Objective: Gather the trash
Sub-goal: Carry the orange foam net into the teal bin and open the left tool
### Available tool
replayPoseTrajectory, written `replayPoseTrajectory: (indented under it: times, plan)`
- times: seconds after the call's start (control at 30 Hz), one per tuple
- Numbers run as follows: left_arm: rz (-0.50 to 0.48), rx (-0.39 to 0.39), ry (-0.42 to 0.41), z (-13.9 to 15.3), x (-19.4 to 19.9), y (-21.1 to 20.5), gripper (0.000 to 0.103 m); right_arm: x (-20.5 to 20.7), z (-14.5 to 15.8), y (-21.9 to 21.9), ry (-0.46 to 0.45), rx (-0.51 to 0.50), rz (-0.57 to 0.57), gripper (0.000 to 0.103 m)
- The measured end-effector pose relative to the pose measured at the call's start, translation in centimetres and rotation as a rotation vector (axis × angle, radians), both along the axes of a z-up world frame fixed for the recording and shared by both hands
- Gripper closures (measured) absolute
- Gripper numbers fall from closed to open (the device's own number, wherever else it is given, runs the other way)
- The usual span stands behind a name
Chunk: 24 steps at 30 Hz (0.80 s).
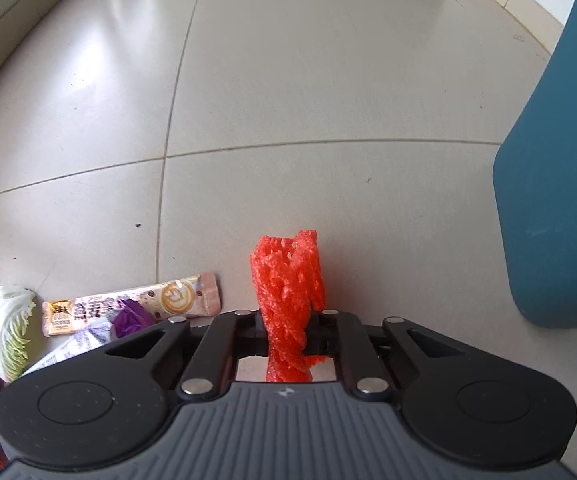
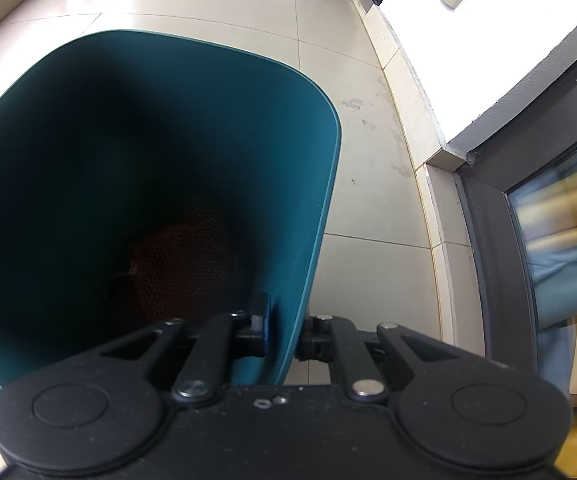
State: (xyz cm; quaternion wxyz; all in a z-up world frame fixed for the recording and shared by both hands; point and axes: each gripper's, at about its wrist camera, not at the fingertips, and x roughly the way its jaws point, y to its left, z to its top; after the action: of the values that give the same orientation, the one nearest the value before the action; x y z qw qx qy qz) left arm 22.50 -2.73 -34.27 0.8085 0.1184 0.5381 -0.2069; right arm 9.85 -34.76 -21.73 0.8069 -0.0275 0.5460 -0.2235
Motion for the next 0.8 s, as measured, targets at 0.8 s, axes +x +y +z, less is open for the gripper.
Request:
replayPoseTrajectory:
  times: [0.8]
  plan:
    - [-0.145,-0.17,-0.25,19.2,-1.7,1.2,0.093,-0.7,1.1,2.7,-0.014,-0.025,0.019,0.093]
